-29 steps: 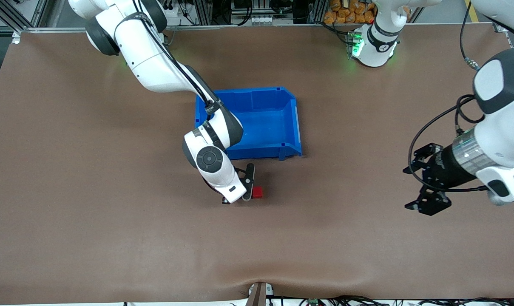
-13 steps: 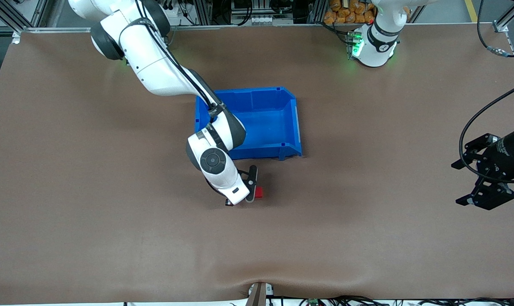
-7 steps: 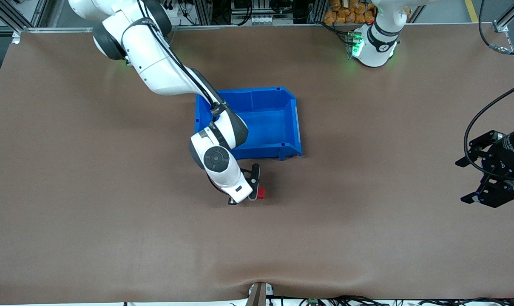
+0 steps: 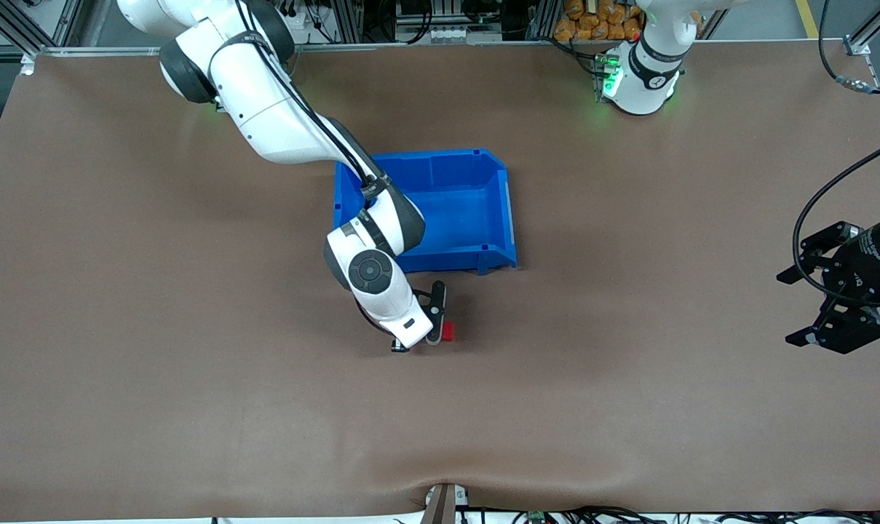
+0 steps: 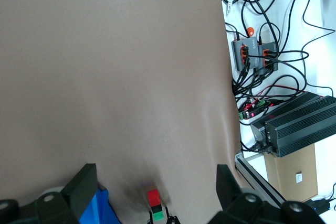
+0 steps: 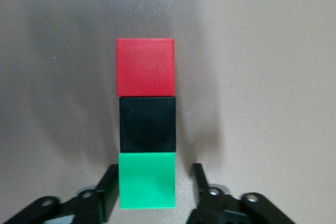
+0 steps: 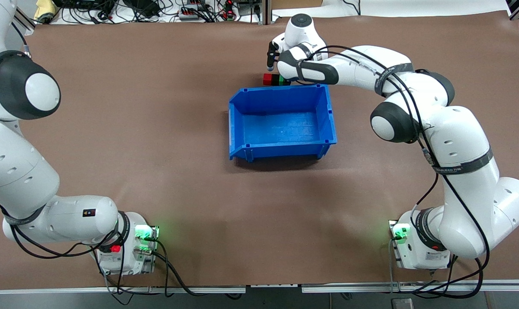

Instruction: Attach green and red cubes to black cube

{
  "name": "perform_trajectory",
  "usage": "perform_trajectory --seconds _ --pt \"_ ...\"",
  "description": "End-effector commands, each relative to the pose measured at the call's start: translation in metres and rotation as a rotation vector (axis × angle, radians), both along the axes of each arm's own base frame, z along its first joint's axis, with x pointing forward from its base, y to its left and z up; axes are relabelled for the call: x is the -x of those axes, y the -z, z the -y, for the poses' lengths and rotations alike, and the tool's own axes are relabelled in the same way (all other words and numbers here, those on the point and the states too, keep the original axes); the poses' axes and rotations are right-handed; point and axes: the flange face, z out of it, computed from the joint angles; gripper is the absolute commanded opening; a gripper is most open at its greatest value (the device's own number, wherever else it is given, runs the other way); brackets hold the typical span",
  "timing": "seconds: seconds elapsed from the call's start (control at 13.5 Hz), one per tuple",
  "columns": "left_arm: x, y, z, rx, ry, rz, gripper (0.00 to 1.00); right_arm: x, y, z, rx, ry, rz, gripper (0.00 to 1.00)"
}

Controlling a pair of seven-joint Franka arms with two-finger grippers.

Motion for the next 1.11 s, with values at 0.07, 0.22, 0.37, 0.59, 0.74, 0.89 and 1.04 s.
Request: perform_trajectory --seconds 0.07,0.22,0.37,0.59,0.74,0.89,1.04 --pt "0.009 -0.006 -0.003 0.019 0.015 -0.007 1.00 -0.006 -0.006 0.000 0.004 0.000 0.017 1.00" --pt "0.010 -0.008 -0.002 0.017 0.021 -0.004 1.00 -0.006 -0.012 -0.001 0.001 -0.002 0.020 1.00" --pt "0.012 -0.010 0.000 0.002 0.078 0.009 1.00 -0.008 -0.027 0.001 -0.009 0.004 0.029 1.00" --pt "0.026 -0.019 -0.006 -0.043 0.247 -0.010 1.00 -0.008 -0.045 0.006 0.011 0.015 -0.006 1.00" --pt "0.037 -0.021 -0.011 -0.062 0.388 -0.035 1.00 -0.018 -0.059 0.024 0.013 0.047 -0.018 1.00" --pt "0.042 -0.022 -0.023 -0.076 0.473 -0.051 1.00 -0.030 -0.072 0.046 0.011 0.093 -0.022 1.00" --pt "0.051 -0.023 -0.030 -0.142 0.600 -0.084 1.00 -0.040 -0.092 0.070 0.015 0.184 -0.041 1.00"
